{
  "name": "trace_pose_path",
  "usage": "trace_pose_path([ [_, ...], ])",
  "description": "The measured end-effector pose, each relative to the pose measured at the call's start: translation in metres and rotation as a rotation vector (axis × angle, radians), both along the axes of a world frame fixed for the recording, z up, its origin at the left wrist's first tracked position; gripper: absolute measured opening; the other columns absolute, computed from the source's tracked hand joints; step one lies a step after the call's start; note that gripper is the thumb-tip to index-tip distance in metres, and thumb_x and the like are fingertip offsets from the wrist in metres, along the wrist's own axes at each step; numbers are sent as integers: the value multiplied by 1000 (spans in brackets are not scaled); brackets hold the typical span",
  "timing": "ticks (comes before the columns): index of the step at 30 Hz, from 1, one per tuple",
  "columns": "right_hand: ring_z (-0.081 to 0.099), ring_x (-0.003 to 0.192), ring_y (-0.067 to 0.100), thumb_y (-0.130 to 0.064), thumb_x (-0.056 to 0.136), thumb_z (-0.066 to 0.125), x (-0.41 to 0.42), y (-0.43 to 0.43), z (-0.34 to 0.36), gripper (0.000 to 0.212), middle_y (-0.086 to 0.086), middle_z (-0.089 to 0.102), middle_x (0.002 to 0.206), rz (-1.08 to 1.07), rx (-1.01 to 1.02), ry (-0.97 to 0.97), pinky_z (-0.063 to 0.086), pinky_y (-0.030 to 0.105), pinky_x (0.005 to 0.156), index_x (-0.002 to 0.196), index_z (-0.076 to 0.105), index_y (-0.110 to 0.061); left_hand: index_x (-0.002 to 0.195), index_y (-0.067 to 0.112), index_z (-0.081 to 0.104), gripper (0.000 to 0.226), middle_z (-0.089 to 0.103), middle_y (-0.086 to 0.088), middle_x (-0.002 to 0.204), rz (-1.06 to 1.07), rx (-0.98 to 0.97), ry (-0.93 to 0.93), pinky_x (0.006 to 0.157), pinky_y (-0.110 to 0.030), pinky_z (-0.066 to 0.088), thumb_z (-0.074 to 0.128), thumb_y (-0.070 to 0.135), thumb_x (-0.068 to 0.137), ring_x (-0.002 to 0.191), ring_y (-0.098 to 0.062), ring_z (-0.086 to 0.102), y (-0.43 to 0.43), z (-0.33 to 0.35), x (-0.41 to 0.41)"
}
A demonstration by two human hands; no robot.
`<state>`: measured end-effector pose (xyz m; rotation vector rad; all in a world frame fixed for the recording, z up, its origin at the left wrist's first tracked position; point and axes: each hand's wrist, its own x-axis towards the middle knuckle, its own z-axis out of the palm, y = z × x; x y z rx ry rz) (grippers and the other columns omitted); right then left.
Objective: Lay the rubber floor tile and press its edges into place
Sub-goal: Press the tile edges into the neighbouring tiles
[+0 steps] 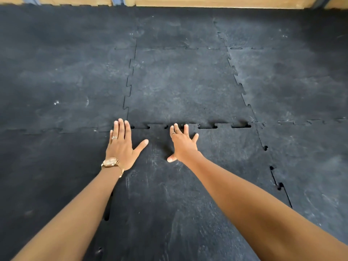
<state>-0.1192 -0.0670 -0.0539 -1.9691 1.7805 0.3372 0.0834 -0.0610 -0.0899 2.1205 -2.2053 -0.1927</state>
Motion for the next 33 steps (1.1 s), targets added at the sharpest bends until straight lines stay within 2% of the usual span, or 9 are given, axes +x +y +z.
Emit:
trace_pose_path([
  [5,-12,148,36,-41,72,81,-10,9,4,118,2,-4,163,-36,-63,-80,6,58,117,155,2,-14,149,-2,2,91,1,-19,159,10,6,-65,119,-43,5,16,65,89,146,-30,-4,3,1,-2],
  [9,-14,148,34,-71,69,66,-34,44,-3,126,9,-15,161,-240,-208,-80,2,51,119,155,-6,-12,150,3,6,74,7,-22,158,164,-14,-105,118,-49,3,15,53,96,146,-32,2,26,-1,-29],
  [13,-19,146,34,-86,57,59,-99,59,3,140,9,-17,161,-421,-137,5,-4,57,116,154,-8,-12,151,7,13,67,13,-26,155,214,-40,-149,115,-55,2,19,47,98,144,-38,6,32,-2,-43],
  [17,-17,147,36,-85,50,67,-185,69,26,146,13,-17,161,-727,-11,107,1,63,114,154,-10,-17,151,11,14,59,16,-24,155,138,-32,-353,114,-56,1,28,33,98,145,-36,5,23,10,-55],
  [19,-8,147,41,-80,54,70,-203,76,27,141,17,-11,161,-845,66,60,7,64,114,154,-9,-19,151,8,10,65,17,-24,154,48,2,-296,115,-54,10,38,25,95,144,-37,7,15,23,-81],
  [22,12,142,45,-73,64,71,-204,77,19,126,19,8,158,-841,48,28,22,59,112,154,5,-16,151,14,10,78,20,-23,152,-187,174,14,115,-48,15,43,51,92,143,-35,10,3,35,-148],
  [24,27,135,38,-71,64,72,-200,75,13,114,15,27,148,-800,-50,65,33,50,106,147,26,-9,151,29,13,98,22,-22,150,-162,343,100,114,-47,14,49,78,74,141,-39,10,-1,43,-182],
  [28,34,128,30,-65,60,79,-199,69,4,101,11,37,135,-842,-110,76,36,40,100,135,42,-8,149,31,14,112,35,-27,136,-154,264,-123,111,-47,22,47,89,60,129,-44,29,-2,39,-201],
  [33,36,123,31,-60,56,84,-200,62,-4,99,11,37,131,-842,-146,45,33,37,99,131,42,-10,151,32,-6,96,13,-35,151,-126,288,-211,116,-48,5,28,82,77,143,-44,4,-3,27,-202],
])
